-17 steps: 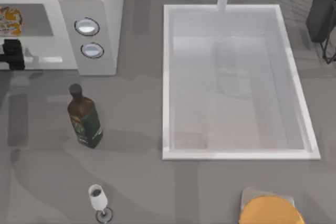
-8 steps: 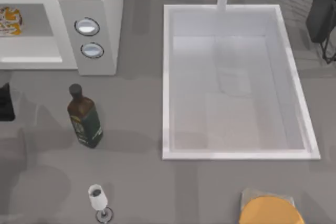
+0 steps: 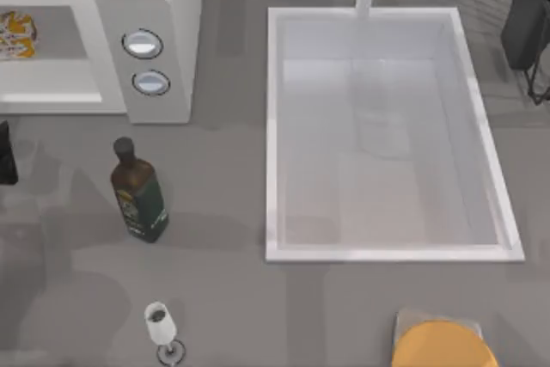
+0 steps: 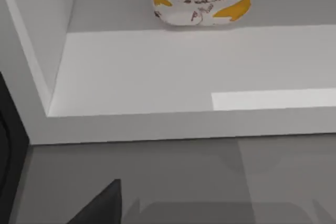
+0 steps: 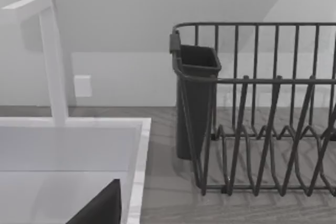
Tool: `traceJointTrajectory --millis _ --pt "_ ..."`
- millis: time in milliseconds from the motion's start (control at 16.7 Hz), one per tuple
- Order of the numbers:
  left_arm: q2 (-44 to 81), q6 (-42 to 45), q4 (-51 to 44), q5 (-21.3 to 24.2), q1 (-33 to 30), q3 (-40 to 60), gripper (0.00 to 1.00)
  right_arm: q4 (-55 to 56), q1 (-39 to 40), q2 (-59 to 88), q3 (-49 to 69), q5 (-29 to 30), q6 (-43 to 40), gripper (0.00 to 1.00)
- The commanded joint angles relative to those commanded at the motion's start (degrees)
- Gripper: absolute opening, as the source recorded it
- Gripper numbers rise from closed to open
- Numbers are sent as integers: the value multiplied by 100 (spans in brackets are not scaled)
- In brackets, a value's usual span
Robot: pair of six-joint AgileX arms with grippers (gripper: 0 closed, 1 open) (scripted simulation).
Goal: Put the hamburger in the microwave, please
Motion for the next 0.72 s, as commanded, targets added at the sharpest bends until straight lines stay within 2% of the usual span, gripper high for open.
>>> traceJointTrajectory --millis 480,720 --pt "-1536 -19 -2410 -23 2 544 100 0 0 0 0 0 0 100" --pt "-1991 -23 -2934 -19 -3 777 100 0 0 0 0 0 0 100"
